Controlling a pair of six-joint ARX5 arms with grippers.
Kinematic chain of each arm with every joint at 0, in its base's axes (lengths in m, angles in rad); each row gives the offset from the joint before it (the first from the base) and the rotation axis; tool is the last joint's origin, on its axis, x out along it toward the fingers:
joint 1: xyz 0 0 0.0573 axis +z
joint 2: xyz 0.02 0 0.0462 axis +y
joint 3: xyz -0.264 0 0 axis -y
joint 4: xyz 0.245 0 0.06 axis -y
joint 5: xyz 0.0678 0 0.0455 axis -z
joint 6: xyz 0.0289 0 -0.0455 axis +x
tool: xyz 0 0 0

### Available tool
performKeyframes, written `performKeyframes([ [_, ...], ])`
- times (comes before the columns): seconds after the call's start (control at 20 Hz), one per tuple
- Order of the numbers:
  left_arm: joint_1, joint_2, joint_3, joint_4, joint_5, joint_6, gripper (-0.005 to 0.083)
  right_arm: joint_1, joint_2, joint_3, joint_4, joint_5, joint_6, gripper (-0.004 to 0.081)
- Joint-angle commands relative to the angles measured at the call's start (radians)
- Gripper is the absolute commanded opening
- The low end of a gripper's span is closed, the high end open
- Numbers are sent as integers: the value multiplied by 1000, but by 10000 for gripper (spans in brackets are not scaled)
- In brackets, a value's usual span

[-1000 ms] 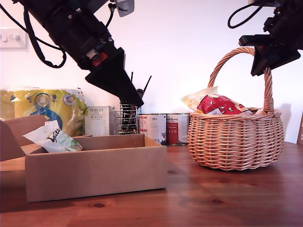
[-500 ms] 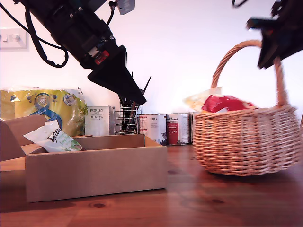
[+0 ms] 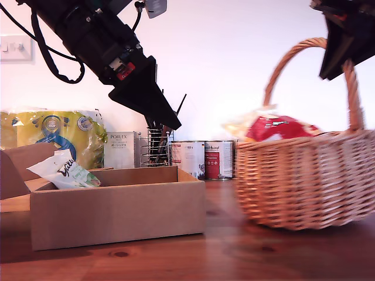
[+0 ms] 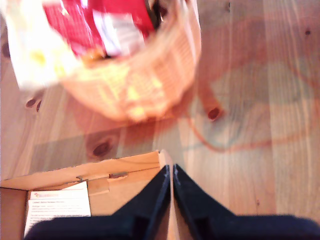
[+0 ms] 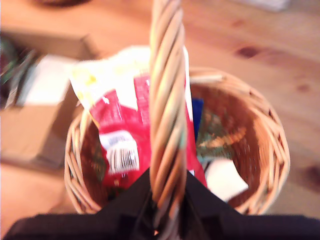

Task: Move the bags of Easter eggs from the cardboard box on the left into the woven basket on the right side.

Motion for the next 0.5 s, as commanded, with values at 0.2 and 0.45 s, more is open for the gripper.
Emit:
performKeyframes([
  [0.2, -3, 3, 0, 2, 6, -29, -19, 9, -30, -38, -26, 40, 4, -12],
  [0.45, -3, 3, 0, 2, 7, -29, -19, 8, -89, -40, -65, 62, 4, -12],
])
